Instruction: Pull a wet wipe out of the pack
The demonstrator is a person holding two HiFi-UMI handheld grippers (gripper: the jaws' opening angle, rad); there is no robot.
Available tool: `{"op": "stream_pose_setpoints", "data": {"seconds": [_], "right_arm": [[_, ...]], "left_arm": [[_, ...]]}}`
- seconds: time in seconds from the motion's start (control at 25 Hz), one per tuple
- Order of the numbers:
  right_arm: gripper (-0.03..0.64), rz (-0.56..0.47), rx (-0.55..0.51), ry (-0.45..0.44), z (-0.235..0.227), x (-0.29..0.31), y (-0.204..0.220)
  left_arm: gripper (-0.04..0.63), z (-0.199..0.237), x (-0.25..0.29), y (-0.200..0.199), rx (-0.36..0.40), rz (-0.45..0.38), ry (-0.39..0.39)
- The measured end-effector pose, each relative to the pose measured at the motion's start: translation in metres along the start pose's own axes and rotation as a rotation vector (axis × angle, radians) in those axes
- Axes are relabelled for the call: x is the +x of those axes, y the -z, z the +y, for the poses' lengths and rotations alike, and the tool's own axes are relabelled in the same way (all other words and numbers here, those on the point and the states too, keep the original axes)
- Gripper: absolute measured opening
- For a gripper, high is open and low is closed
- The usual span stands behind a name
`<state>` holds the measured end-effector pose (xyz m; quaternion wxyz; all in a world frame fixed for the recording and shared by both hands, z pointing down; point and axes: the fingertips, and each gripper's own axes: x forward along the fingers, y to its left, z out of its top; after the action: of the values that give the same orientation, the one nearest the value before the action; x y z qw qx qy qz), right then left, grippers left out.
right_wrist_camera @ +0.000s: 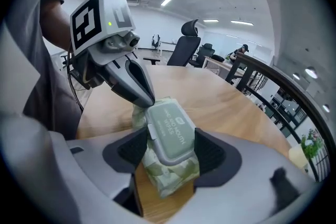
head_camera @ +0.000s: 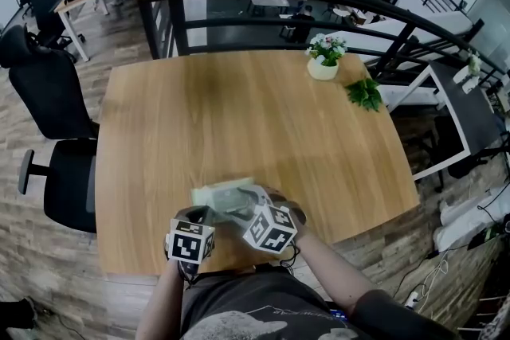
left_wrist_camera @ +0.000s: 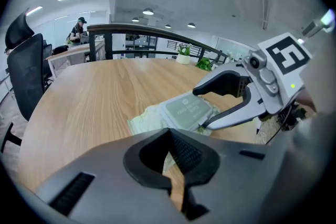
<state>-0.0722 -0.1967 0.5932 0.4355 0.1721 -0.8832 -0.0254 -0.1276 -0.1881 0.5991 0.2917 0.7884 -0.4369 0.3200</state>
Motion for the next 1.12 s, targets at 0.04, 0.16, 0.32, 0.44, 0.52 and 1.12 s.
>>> {"op": "stream_pose_setpoints", "data": {"seconds": [0.04, 0.16, 0.32, 0.44, 0.52, 1.12], "right_arm": [[0.267, 0.000, -0.013, -0.002, -0.0001, 0.0007, -0.0009], [0.265, -0.010, -0.029, -0.022, 0.0003, 0.0020, -0.0017], [0.265, -0.021, 0.011, -0.065, -0.0002, 0.0046, 0.0012], [0.262, -0.020, 0.044, -0.099, -0.0013, 0.0046, 0.0019], [0.259, -0.017, 0.060, -0.120, -0.0019, 0.0049, 0.0013], [0.245, 0.030, 0.117, -0.226, -0.0020, 0.0052, 0.0029]], "left_arm": [[0.012, 0.0002, -0.0002, 0.0002, 0.000, 0.002, 0.001], [0.012, -0.0002, -0.0005, 0.0006, 0.004, 0.006, -0.002], [0.012, -0.0009, 0.0010, 0.0012, 0.012, 0.006, -0.015], [0.012, -0.0005, 0.0015, 0.0012, 0.010, 0.008, -0.017], [0.012, 0.0002, 0.0011, 0.0009, 0.006, 0.006, -0.017], [0.011, -0.0004, 0.0028, 0.0015, 0.055, 0.031, -0.034]]}}
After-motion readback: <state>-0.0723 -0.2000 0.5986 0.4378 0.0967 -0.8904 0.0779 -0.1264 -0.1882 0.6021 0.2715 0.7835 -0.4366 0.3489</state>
